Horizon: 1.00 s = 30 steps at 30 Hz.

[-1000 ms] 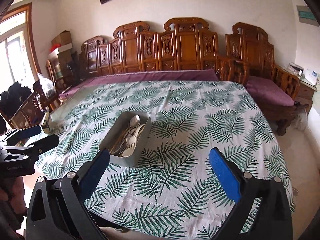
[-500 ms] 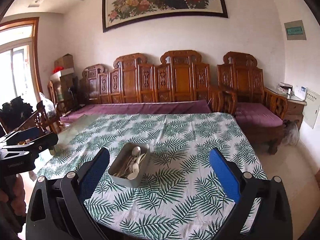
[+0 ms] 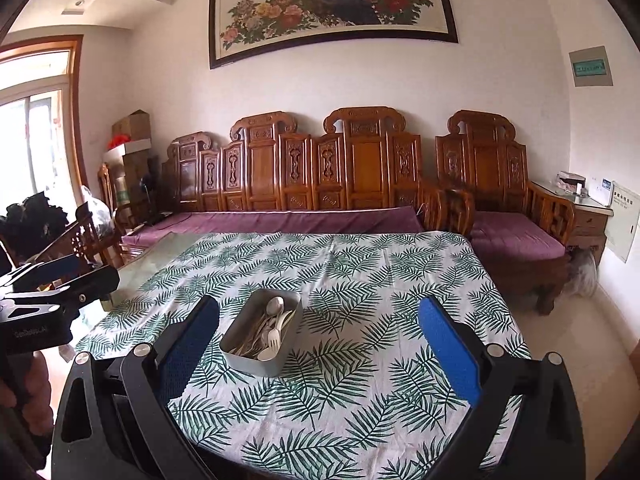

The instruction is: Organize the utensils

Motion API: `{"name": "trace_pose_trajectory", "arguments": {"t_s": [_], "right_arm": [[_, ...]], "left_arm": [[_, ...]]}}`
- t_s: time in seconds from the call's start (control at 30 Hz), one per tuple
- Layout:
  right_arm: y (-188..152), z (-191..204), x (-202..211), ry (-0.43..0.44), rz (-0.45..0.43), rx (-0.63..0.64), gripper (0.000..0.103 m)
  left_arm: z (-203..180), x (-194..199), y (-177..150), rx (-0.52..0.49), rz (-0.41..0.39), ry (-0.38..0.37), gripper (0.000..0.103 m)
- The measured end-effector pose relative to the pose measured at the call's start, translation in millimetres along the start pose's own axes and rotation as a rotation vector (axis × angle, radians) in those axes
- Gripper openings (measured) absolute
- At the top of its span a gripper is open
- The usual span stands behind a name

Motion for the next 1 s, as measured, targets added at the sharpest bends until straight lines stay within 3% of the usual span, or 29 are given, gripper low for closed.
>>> {"name": "trace_pose_trajectory", "arguments": {"t_s": [1.0], "right_arm": [[-6.3, -1.0, -2.9, -0.006, 0.009, -0.004, 0.1]], "left_arm": [[-1.2, 2.0, -8.5, 0.006, 0.0, 0.004, 0.095]]}}
Point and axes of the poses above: each gripper's, at about its wrist camera, not at the fingertips, and x roughly against the way its jaws point, z to its left, y to its top, the point moved 3 cm from there along -x, roughly the way its jaws point, and after that the axes turned 9 degrees about -x, right-handed, at the moved point
